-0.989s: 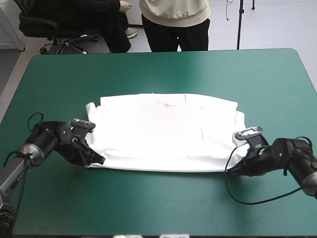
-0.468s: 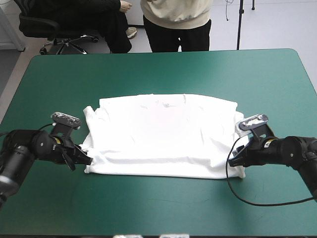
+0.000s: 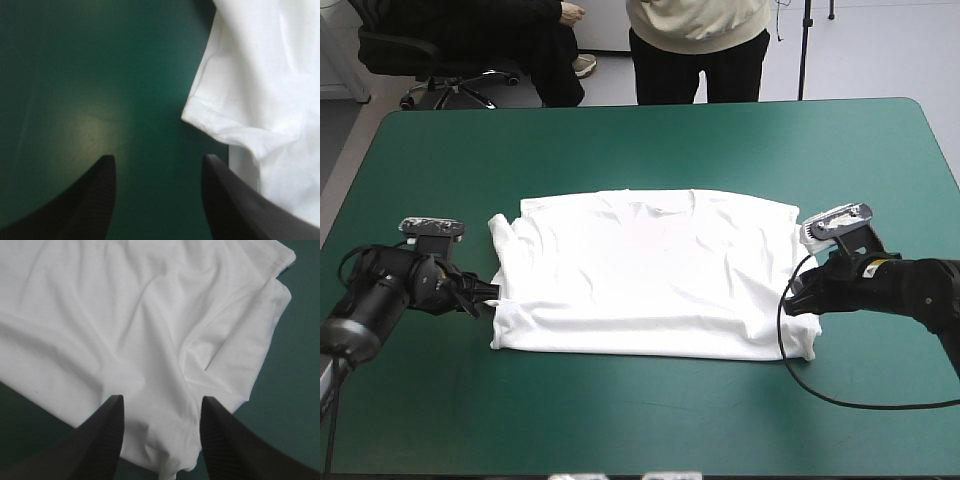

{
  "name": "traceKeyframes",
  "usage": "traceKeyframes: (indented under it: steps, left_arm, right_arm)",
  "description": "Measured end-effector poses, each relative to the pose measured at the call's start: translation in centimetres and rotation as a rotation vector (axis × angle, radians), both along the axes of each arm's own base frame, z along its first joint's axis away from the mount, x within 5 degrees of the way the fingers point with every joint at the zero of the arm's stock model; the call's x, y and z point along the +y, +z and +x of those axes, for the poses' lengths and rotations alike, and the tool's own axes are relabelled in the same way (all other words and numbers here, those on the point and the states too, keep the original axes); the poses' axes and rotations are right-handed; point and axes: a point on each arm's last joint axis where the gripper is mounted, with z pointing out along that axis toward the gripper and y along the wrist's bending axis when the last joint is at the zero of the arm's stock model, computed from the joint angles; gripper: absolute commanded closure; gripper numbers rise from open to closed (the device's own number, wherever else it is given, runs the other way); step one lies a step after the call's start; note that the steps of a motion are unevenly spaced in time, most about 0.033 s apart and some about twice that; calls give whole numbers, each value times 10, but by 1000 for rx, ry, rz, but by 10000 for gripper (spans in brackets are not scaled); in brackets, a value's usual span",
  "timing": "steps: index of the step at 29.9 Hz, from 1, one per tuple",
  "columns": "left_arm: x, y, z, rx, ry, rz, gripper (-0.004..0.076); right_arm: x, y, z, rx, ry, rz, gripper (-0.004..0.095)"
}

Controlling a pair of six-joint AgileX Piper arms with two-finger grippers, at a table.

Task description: Fold the cloth

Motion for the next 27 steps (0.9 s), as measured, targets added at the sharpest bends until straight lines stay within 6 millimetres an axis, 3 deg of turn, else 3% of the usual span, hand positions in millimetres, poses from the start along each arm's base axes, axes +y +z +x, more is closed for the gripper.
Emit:
traceKeyframes:
  steps: [4, 8, 16, 20, 24, 27]
  left_arm:
    - [-5, -25, 20, 55, 19, -38, 337]
    - [-8, -36, 33, 32, 45, -64, 337]
    - [-10, -65, 48, 101, 65, -67, 356]
    - [-13, -69, 53, 109, 78, -99, 500]
    - [-15, -70, 54, 108, 74, -120, 744]
    - [-16, -69, 56, 95, 70, -135, 736]
  right_arm:
    - [1, 0, 0, -1, 10, 13, 449]
    - [2, 1, 0, -1, 16, 23, 450]
    - [3, 1, 0, -3, 21, 23, 476]
    - [3, 1, 0, -2, 20, 27, 492]
    - [3, 1, 0, -2, 20, 29, 494]
    - [3, 1, 0, -2, 20, 30, 494]
